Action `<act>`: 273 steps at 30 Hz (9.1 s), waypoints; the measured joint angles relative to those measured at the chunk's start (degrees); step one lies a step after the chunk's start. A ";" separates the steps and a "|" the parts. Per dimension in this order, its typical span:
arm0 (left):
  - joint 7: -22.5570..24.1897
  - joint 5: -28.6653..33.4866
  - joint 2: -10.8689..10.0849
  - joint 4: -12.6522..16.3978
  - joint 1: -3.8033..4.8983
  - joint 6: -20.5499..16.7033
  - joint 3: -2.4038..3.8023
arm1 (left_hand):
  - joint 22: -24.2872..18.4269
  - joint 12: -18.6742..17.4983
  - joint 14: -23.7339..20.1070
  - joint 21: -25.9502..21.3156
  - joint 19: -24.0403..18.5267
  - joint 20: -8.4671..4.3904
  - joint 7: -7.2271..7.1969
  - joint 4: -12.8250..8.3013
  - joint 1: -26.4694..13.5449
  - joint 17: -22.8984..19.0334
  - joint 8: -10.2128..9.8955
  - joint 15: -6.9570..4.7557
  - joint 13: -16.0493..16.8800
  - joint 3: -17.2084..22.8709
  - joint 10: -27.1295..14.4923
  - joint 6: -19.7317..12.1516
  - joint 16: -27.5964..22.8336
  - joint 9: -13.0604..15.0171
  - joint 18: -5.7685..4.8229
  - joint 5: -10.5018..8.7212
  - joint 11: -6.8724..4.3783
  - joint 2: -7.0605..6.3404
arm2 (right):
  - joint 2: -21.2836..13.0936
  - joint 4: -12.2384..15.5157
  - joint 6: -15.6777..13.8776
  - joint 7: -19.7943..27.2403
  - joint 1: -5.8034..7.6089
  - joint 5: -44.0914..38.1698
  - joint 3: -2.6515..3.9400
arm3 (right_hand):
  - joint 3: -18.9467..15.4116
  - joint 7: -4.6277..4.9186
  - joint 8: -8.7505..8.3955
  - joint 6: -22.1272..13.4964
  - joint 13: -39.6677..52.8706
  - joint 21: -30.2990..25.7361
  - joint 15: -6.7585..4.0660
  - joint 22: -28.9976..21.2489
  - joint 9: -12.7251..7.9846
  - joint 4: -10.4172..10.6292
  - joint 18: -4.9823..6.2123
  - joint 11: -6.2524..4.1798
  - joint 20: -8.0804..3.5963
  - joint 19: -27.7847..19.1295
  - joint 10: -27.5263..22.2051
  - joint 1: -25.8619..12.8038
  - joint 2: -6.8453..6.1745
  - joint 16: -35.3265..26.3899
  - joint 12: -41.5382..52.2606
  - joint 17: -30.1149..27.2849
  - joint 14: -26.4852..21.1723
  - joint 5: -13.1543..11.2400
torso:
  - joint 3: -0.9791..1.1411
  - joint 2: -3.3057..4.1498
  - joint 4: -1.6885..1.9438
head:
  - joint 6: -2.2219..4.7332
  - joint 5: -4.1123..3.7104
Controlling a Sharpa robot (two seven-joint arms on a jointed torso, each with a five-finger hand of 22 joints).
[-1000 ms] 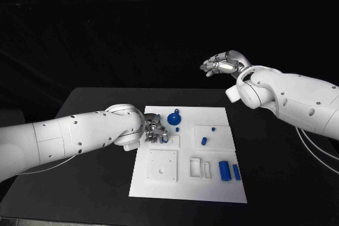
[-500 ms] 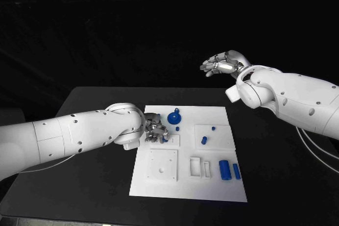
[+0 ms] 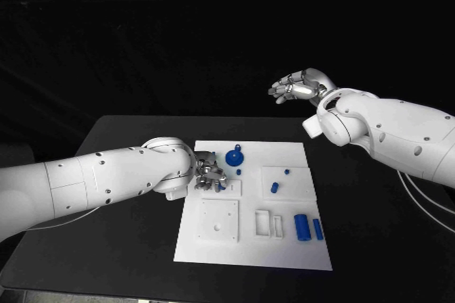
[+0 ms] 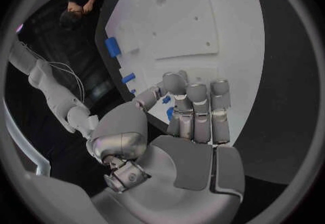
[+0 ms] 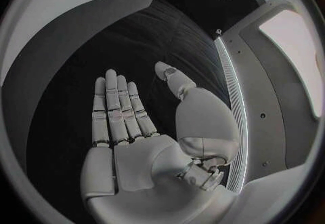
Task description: Assemble the parts on the task board
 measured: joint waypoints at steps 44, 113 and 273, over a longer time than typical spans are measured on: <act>-0.06 -1.00 0.00 0.20 -0.10 1.87 -0.07 | -0.45 3.44 0.55 0.92 -0.62 0.20 -0.86 2.71 -3.79 -1.04 0.13 -0.27 -0.99 0.00 0.00 1.51 2.00 1.26 0.00 -6.36 0.00 3.22 | -0.01 0.11 0.62 -0.11 -0.39 -0.11 0.00 | 0.00 0.00 0.00 0.00 -0.83 -0.23 0.18 0.09 -0.23 0.00 0.00 0.00 0.01 -0.42 0.00 0.23 0.23 -0.44 0.00 0.19 -0.18 0.60 | -0.02 -0.01 0.01 | -0.43 0.03; 0.91 2.09 -1.69 -9.36 1.67 -0.91 6.27 | -3.40 -1.41 -5.48 -1.75 -5.43 1.94 -1.18 11.21 1.37 -5.84 -5.44 0.76 -5.96 -7.44 -7.40 -3.34 -2.18 2.05 0.30 -14.67 2.06 -16.00 | -1.18 -0.08 0.97 -0.17 -1.22 -0.34 0.01 | -0.15 -0.02 0.00 -0.79 -2.71 -1.12 1.20 0.50 -0.89 -0.16 0.00 0.61 0.71 -2.34 -0.62 0.45 -0.01 -1.93 0.00 0.56 -1.21 1.26 | -0.04 0.04 -0.08 | 1.84 -0.44; 2.33 2.38 -4.56 -1.33 0.61 -2.42 3.80 | -4.04 -0.72 -1.50 -0.63 -2.58 0.98 -0.25 -2.70 9.69 -7.86 2.14 0.18 -7.75 -9.34 -2.23 -1.98 0.56 -5.08 0.43 -0.11 -0.02 -0.29 | -1.94 0.80 0.42 0.23 -1.22 -0.13 -0.01 | -0.48 -0.02 0.27 -0.78 -4.16 -1.33 1.19 1.04 -1.38 0.48 0.00 0.61 1.12 -2.76 -0.61 0.45 -0.01 -2.38 0.84 1.23 -1.59 2.88 | -0.22 0.15 0.30 | 0.32 0.22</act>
